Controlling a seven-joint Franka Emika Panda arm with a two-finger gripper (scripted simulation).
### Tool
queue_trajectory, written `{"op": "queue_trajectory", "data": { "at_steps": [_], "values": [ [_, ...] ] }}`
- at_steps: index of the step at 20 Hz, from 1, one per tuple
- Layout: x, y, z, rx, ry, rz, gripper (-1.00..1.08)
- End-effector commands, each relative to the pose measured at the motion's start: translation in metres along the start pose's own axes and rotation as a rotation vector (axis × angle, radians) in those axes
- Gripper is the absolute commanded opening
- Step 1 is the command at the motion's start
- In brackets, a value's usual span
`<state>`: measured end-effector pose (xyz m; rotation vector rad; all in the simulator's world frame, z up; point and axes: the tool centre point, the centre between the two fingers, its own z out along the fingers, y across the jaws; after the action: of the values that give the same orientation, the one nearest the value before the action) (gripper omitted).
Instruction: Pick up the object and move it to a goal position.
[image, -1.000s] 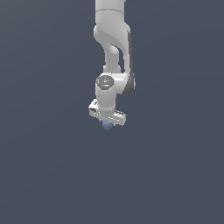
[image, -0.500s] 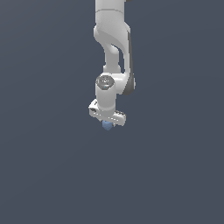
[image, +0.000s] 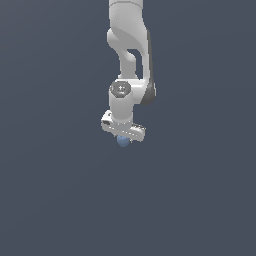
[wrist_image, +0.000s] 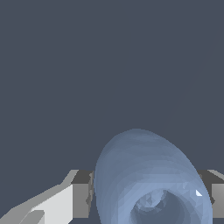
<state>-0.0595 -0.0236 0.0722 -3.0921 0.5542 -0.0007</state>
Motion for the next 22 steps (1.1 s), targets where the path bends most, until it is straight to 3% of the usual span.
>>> {"op": "queue_trajectory", "data": {
  "at_steps": [1, 22],
  "values": [
    [0.001, -0.002, -0.014, 0.0, 0.001, 0.0, -1.0],
    [0.012, -0.027, -0.219, -0.001, 0.001, 0.001, -1.0]
  ]
}}
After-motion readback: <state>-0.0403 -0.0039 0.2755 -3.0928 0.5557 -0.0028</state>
